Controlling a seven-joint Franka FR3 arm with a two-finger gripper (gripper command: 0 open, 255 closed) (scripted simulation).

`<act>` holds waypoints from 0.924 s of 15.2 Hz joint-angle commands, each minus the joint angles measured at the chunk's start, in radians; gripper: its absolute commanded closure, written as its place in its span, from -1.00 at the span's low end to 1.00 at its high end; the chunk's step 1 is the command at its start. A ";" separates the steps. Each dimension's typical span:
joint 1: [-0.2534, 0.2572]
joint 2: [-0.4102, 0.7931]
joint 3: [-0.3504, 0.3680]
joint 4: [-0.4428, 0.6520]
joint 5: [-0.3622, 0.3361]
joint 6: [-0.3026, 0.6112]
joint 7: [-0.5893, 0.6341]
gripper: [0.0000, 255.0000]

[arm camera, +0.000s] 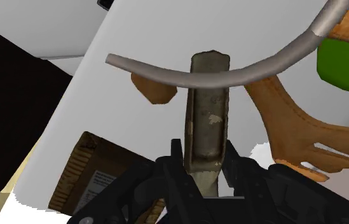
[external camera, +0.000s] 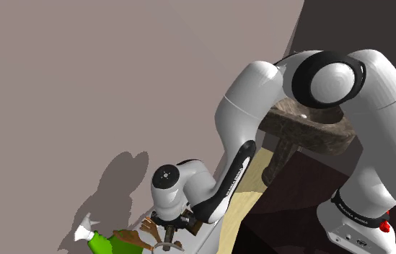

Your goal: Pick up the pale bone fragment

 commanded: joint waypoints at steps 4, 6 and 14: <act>0.000 -0.002 -0.003 -0.006 0.000 -0.008 0.001 1.00; 0.001 -0.001 -0.003 -0.005 -0.001 -0.008 0.001 1.00; -0.040 -0.064 0.046 -0.019 0.048 -0.059 -0.044 1.00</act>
